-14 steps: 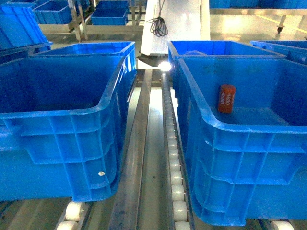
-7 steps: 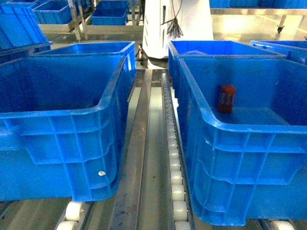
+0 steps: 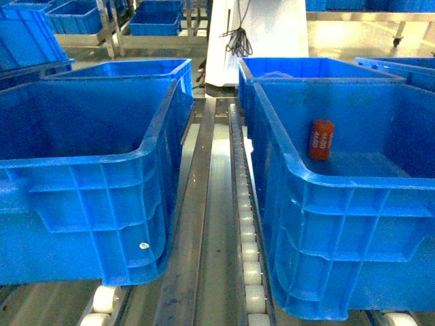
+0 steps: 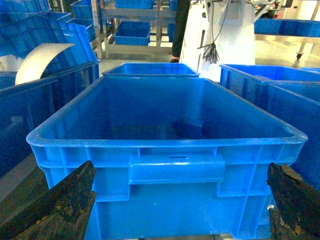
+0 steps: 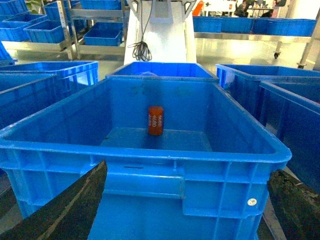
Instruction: Sort blue parts and orange caps into right shelf containers
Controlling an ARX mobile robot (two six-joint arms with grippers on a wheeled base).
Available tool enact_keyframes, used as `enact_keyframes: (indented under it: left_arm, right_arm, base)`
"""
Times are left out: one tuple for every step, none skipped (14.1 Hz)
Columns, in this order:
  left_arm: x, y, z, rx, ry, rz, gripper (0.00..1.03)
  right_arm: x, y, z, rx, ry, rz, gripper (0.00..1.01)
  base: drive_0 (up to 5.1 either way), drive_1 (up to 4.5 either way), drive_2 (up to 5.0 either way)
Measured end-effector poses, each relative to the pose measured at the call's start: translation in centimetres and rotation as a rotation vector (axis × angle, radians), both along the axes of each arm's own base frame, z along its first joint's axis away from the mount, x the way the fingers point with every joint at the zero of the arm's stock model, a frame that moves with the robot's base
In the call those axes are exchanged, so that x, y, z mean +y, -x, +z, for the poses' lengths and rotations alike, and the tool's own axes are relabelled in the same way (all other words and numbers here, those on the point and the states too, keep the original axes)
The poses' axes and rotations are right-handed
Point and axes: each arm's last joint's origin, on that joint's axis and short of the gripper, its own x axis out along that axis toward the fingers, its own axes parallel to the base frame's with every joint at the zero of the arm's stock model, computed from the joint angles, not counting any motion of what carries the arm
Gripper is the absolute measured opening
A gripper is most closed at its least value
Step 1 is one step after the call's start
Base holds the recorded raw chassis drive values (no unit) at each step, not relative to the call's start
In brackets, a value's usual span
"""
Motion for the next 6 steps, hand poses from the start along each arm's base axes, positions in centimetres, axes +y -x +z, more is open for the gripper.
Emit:
enact_keyframes:
  left_arm:
    - [0.0, 0.0, 0.0, 0.0, 0.0, 0.0, 0.98]
    - [0.0, 0.0, 0.0, 0.0, 0.0, 0.0, 0.98]
    - [0.0, 0.0, 0.0, 0.0, 0.0, 0.0, 0.98]
    - [0.0, 0.0, 0.0, 0.0, 0.0, 0.0, 0.98]
    - [0.0, 0.0, 0.0, 0.0, 0.0, 0.0, 0.98]
    - [0.0, 0.0, 0.0, 0.0, 0.0, 0.0, 0.98]
  right_arm:
    - [0.0, 0.0, 0.0, 0.0, 0.0, 0.0, 0.98]
    - [0.0, 0.0, 0.0, 0.0, 0.0, 0.0, 0.98]
    - [0.0, 0.0, 0.0, 0.0, 0.0, 0.0, 0.98]
    - [0.0, 0.0, 0.0, 0.0, 0.0, 0.0, 0.98]
    - [0.0, 0.0, 0.0, 0.0, 0.0, 0.0, 0.98]
    - [0.0, 0.0, 0.0, 0.0, 0.0, 0.0, 0.98]
  base:
    - [0.0, 0.0, 0.0]
    - [0.0, 0.0, 0.0]
    - [0.0, 0.0, 0.0]
    - [0.0, 0.0, 0.0]
    - [0.0, 0.0, 0.0]
    - [0.0, 0.0, 0.0]
